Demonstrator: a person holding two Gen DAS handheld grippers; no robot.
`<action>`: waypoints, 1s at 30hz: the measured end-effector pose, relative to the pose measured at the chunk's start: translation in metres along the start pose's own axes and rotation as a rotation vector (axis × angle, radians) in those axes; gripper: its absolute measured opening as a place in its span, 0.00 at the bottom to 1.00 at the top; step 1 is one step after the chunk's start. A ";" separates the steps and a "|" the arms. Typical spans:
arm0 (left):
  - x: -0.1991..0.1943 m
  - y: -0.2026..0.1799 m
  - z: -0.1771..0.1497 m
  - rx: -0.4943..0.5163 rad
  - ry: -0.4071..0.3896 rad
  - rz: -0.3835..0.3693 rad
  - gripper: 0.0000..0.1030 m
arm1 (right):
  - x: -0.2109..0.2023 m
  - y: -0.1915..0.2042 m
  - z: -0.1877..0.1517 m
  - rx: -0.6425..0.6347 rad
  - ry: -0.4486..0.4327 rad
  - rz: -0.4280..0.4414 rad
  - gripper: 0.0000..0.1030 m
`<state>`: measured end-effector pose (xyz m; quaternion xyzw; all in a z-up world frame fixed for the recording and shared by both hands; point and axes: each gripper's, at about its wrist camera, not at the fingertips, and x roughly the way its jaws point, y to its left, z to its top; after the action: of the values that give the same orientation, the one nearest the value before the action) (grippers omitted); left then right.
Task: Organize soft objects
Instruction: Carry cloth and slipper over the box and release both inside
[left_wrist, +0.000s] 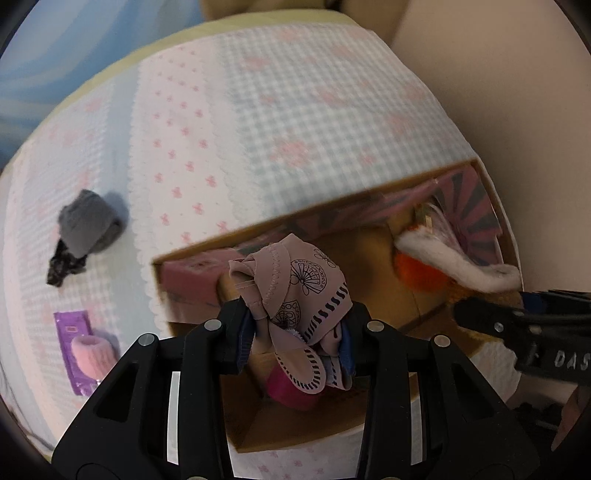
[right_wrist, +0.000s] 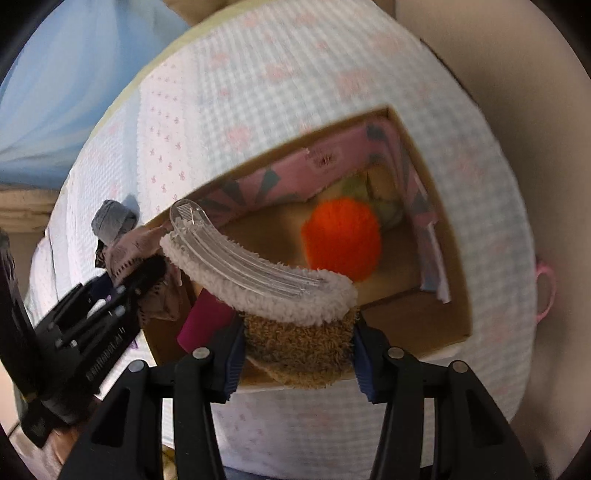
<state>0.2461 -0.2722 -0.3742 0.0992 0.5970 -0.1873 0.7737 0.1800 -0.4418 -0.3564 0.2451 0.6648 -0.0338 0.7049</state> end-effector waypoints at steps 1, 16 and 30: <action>0.002 -0.001 -0.001 0.001 0.005 -0.003 0.32 | 0.005 -0.004 0.000 0.025 0.014 0.012 0.47; 0.000 0.008 -0.012 0.046 0.032 0.034 1.00 | 0.016 -0.023 0.007 0.170 -0.013 0.059 1.00; -0.059 0.010 -0.021 0.023 -0.047 0.043 1.00 | -0.021 0.003 -0.002 0.090 -0.082 0.036 1.00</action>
<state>0.2187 -0.2447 -0.3243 0.1166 0.5740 -0.1799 0.7903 0.1771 -0.4438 -0.3352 0.2872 0.6286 -0.0609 0.7202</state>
